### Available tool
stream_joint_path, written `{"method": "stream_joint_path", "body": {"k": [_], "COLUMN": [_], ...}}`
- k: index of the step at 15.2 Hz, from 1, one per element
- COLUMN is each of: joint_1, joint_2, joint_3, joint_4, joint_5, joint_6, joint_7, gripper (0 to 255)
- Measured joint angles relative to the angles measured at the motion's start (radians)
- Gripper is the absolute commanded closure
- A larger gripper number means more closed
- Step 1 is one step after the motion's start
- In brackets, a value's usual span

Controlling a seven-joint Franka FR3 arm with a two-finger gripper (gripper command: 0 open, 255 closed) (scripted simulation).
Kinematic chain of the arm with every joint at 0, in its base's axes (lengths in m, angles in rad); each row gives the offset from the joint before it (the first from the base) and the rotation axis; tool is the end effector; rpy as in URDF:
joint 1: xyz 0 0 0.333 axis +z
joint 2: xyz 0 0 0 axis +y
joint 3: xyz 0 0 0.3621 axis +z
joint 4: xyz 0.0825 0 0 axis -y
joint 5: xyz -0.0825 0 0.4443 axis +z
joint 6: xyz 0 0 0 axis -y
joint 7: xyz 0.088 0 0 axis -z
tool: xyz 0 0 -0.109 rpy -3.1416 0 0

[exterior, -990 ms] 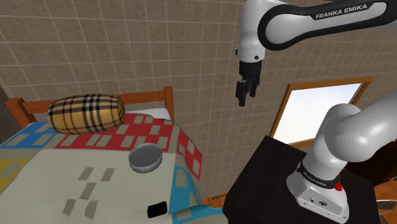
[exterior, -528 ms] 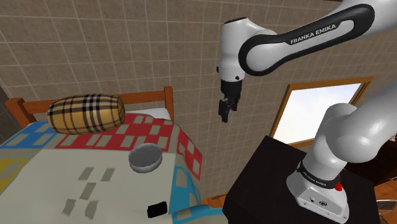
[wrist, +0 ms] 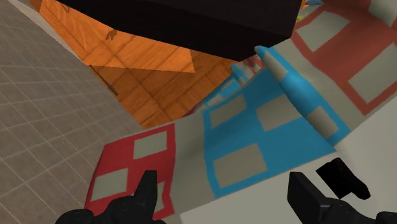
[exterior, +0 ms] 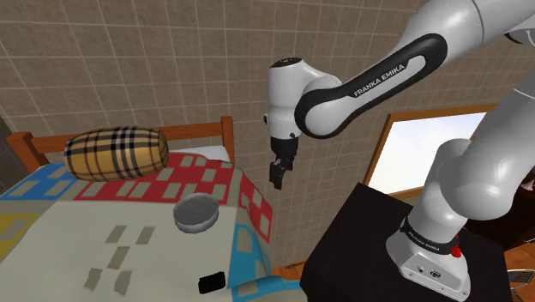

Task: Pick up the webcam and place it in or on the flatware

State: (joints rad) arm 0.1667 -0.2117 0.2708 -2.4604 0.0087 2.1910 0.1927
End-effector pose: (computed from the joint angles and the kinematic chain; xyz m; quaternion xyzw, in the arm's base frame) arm 0.4388 0.2049 0.3724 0.9925 0.1156 -0.0234 0.0334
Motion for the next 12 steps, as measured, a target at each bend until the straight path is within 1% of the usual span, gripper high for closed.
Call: {"method": "stream_joint_path", "body": {"k": [5, 10, 12], "joint_1": [0.022, 0.062, 0.086], "joint_2": [0.162, 0.332, 0.411], "joint_3": [0.043, 0.075, 0.079], "joint_4": [0.06, 0.124, 0.185], "joint_5": [-0.061, -0.159, -0.209], "joint_6": [0.118, 0.23, 0.247], "joint_7": [0.026, 0.088, 0.119], "gripper": [0, 0, 0]}}
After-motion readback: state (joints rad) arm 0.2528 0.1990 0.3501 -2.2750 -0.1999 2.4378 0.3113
